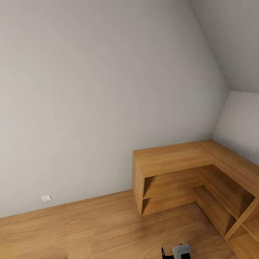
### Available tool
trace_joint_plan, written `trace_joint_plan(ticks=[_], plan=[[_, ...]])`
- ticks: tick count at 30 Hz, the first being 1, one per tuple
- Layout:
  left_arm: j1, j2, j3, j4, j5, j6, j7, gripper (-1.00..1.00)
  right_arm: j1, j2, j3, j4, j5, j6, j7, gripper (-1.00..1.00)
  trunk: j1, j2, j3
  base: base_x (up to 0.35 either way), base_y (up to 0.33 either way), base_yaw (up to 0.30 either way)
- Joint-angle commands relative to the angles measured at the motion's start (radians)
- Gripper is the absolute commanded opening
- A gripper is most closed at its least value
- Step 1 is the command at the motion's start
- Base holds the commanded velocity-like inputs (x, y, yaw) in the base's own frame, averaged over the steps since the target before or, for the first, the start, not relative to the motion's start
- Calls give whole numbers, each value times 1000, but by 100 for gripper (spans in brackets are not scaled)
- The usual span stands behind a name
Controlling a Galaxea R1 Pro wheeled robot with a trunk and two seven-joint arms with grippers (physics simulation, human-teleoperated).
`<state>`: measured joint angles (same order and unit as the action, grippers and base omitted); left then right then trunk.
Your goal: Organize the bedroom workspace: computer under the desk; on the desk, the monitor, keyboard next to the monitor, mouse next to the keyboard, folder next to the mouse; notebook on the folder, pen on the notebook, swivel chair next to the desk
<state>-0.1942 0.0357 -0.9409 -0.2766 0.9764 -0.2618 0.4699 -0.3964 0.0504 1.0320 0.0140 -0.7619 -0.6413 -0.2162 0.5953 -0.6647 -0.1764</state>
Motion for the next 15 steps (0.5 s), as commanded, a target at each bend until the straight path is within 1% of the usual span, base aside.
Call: trace_joint_plan(ticks=[1,15], plan=[[-1,1,-9,-3,10,-4,6,100,-1,1,8,1,-1,-2,-8,100,0,-1,0,31,0,-203],[-1,1,-8,-3,10,-3,6,100,-1,3,10,3,-1,-33,-8,100,0,-1,13,7,0,-242]])
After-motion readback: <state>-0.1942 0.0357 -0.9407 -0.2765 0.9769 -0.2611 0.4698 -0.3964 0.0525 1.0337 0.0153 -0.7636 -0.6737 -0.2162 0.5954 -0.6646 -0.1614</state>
